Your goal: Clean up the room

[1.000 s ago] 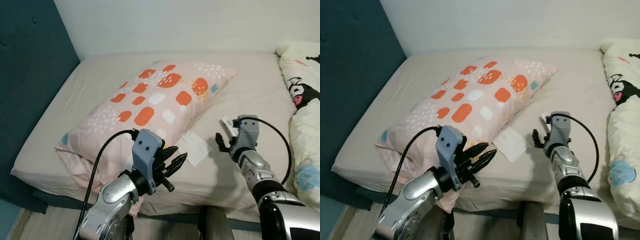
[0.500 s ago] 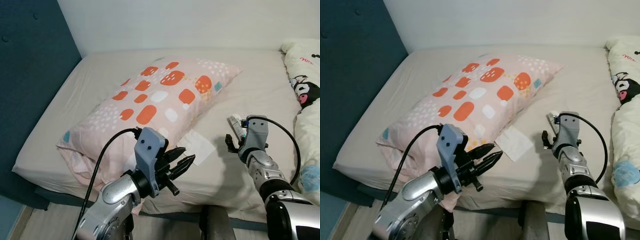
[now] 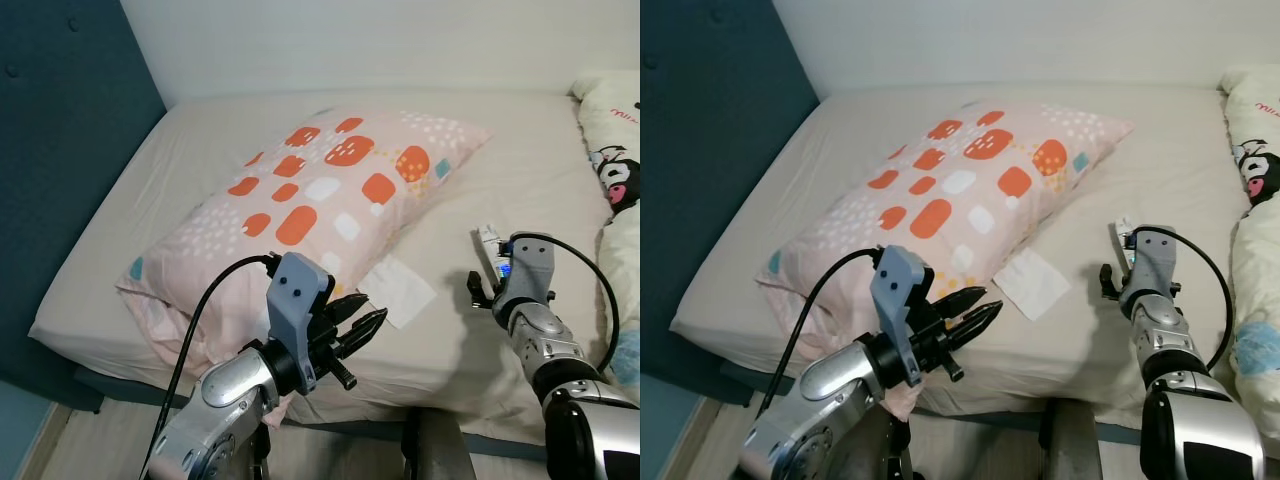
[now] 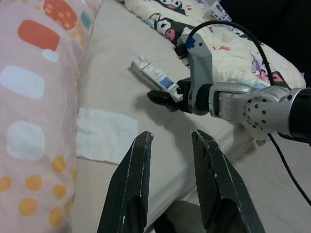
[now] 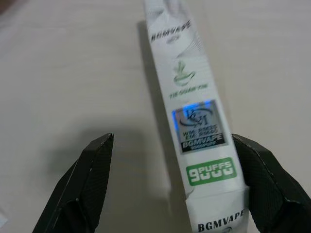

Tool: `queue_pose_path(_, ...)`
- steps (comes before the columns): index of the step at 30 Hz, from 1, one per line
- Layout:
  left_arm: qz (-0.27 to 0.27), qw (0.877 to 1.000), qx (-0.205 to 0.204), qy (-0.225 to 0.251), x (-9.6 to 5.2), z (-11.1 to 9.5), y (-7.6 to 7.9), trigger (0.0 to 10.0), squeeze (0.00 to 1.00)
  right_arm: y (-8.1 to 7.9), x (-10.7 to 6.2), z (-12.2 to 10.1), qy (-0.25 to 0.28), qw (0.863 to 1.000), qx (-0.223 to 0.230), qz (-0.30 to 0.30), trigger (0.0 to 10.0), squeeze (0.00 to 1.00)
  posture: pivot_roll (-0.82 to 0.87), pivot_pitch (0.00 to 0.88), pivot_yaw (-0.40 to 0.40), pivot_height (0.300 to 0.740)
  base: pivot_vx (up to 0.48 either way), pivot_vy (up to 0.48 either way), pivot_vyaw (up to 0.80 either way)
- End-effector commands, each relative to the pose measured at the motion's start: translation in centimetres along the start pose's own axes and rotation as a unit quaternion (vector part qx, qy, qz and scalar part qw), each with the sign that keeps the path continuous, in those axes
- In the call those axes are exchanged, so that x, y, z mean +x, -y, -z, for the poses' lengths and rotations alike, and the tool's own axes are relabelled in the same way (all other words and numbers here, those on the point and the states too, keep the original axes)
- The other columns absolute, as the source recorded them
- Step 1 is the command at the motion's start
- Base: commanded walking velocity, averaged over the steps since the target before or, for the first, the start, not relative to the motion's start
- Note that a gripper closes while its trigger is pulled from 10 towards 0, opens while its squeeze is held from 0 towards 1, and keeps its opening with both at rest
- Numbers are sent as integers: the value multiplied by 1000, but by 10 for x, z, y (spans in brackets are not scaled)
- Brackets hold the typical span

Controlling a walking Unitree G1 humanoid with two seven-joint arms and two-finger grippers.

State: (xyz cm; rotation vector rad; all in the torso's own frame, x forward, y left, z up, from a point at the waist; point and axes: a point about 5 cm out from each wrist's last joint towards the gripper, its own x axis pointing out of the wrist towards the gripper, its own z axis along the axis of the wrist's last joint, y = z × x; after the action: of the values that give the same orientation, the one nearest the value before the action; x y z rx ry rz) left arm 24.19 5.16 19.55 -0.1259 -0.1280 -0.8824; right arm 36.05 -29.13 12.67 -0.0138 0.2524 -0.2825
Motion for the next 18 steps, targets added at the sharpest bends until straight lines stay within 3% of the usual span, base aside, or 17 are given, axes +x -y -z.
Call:
queue_pose_path(1, 2, 1000, -1, -3, -3, -1, 1, 10000, 0, 6, -3, 15, -29, 999, 13, 11, 10000, 0, 192, 309, 79, 574, 0, 0, 0)
queue_pose_path(6, 0, 1000, -2, -6, -3, -2, 0, 10000, 0, 10, -3, 16, -32, 999, 23, 19, 10000, 0, 196, 311, 82, 574, 0, 0, 0)
queue_pose_path(7, 0, 1000, -1, -7, -3, -1, 0, 10000, 0, 11, -4, 17, -36, 999, 28, 24, 7569, 0, 196, 312, 83, 574, 0, 0, 0)
queue_pose_path(8, 0, 1000, -1, -7, -3, -1, 0, 10000, 0, 11, -4, 17, -36, 999, 28, 24, 7569, 0, 196, 312, 83, 574, 0, 0, 0)
queue_pose_path(9, 0, 1000, -1, -9, -3, -1, 0, 10000, 0, 12, -4, 19, -40, 998, 30, 26, 5922, 0, 196, 312, 83, 574, 0, 0, 0)
queue_pose_path(10, 0, 1000, -1, -9, -3, -1, 0, 10000, 0, 12, -4, 19, -40, 998, 30, 26, 5922, 0, 196, 312, 83, 574, 0, 0, 0)
queue_pose_path(11, 1, 1000, -1, -9, -3, -1, 1, 10000, 0, 12, -5, 21, -43, 998, 30, 26, 3373, 0, 197, 310, 86, 574, 0, 0, 0)
queue_pose_path(12, 1, 1000, -1, -9, -3, -1, 1, 10000, 0, 12, -5, 21, -43, 998, 30, 26, 3373, 0, 197, 310, 86, 574, 0, 0, 0)
queue_pose_path(13, 2, 1000, -1, -9, -2, -1, 1, 10000, 0, 12, -5, 23, -45, 998, 29, 26, 2039, 0, 197, 309, 86, 574, 0, 0, 0)
queue_pose_path(14, 2, 1000, -1, -9, -2, -1, 1, 10000, 0, 12, -5, 23, -45, 998, 29, 26, 2039, 0, 197, 309, 86, 574, 0, 0, 0)
queue_pose_path(15, 5, 1000, -1, -9, -2, -2, 1, 10000, 0, 11, -5, 24, -46, 998, 27, 24, 627, 0, 196, 308, 87, 574, 0, 0, 0)
queue_pose_path(18, 13, 1000, -1, -4, 0, -3, 3, 10000, 0, 11, -5, 24, -47, 998, 23, 22, 0, 0, 194, 306, 88, 574, 0, 0, 0)
